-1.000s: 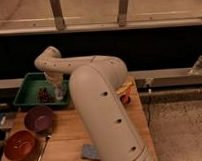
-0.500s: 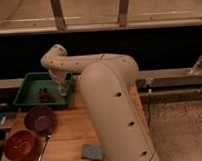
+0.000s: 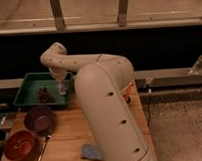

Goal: Wipe tray with towel

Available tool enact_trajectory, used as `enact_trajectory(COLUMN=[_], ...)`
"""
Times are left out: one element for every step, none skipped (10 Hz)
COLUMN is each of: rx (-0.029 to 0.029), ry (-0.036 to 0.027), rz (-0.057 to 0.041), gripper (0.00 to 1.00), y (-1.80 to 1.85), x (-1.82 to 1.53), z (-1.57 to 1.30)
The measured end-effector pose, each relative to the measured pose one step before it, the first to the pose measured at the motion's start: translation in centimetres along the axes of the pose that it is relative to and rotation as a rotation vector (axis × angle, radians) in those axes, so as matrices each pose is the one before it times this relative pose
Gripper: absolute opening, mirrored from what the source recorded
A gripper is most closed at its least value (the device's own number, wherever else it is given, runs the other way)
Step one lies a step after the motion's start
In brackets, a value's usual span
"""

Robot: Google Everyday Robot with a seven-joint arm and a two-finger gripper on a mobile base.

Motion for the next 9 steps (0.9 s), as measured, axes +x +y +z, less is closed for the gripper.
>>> enact_trajectory(rx=[0.0039,-0.00191,-0.01047,-0.00585,-0.01745,-0.01081,-0.00624,-0.00898,-0.00991], ry=[0.01308,0.01057,0.01032,0.00633,0.00416,0.00431,0.00233,0.00451,0.00369], rz=[0.00183,-0.00255,-0.00727,-0.01425,-0.02353,-0.02433,-0.02302,-0.03297,-0.04113], gripper=[0.0,0.0,0.0,0.0,0.0,0.0,0.0,0.0,0.0], y=[-2.035,-0.976,-0.478,-0.04,0.549,0.572,0.651,1.277,1.862], x=[-1.221,-1.089,-1.581,-1.224,-1.126,-0.455,-0.232,0.017,0.127], z=[0.691,0.697,0.878,0.594,0.593,0.232,0.091,-0.038,-0.209])
